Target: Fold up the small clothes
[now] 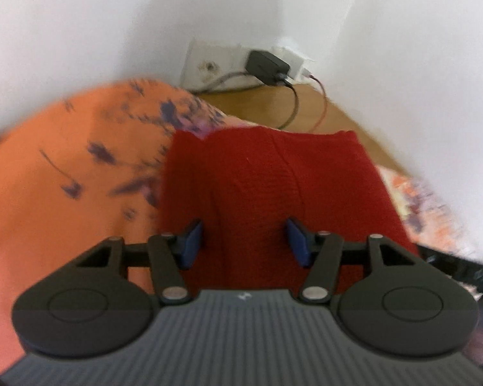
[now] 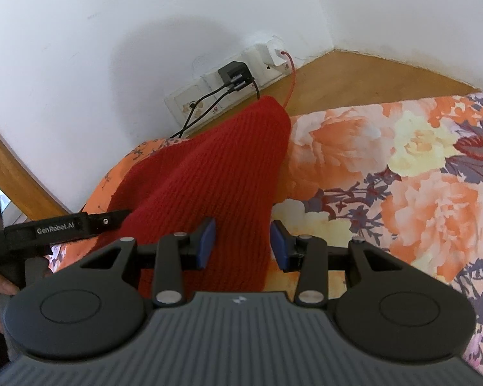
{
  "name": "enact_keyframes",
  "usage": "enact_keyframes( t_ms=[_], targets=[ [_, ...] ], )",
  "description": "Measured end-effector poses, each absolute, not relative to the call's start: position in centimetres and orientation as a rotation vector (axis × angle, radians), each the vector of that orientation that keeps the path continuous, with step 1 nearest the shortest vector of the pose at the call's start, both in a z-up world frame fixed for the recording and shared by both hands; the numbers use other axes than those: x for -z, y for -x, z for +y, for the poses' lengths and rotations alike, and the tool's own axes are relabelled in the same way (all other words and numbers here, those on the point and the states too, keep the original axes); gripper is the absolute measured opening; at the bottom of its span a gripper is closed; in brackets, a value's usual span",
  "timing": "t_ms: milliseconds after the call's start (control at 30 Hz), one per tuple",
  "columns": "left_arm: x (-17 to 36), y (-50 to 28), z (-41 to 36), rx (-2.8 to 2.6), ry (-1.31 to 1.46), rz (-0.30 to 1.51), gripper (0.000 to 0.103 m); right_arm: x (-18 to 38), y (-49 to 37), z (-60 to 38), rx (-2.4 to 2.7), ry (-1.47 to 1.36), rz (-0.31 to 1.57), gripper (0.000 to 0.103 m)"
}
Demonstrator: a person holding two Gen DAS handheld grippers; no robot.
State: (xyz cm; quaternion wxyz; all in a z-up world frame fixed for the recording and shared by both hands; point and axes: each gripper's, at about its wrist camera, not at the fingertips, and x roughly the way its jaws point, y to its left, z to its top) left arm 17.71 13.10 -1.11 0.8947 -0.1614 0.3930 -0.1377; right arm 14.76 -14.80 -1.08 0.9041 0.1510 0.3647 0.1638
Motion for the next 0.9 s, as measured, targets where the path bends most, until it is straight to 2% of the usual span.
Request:
enact_keyframes(
  t_ms=[233,267,300,400,533,633,800,900],
  targets=[
    [1.6,-17.6,13.0,0.299,0.374,0.819,0.059,1.5,-14.5,-15.4,-0.324,-0.344,0.756,0.047],
    [1.6,-17.7,13.0,0.304,0.376,0.818,0.049,1.6,-14.5,-15.4,-0.321,-0.350,0.756,0.047],
    [1.6,-17.9,13.0,0.324,0.384,0.815,0.032,1.6,-14.5,-15.4,-0.317,-0.352,0.754,0.047],
    [1.2,-17.8,13.0,0.320,0.389,0.805,0.023,1.2,-14.5,-15.9,-0.306,-0.340,0.741,0.048],
    [0.9,-17.7,13.6,0.335,0.419,0.798,0.021,1.3,-14.5,-18.0,-0.244,-0.374,0.730,0.049],
    [-0.3,-17.5,14.0,0.367,0.430,0.768,0.020,2.6,-15.2,-18.5,-0.224,-0.367,0.792,0.049],
    [-3.8,-17.1,14.9,0.347,0.351,0.664,0.020,2.7,-15.0,-16.7,-0.296,-0.418,0.781,0.047],
    [-4.1,-17.9,16.5,0.323,0.337,0.689,0.020,1.7,-15.3,-14.5,-0.353,-0.377,0.770,0.047]
  ],
)
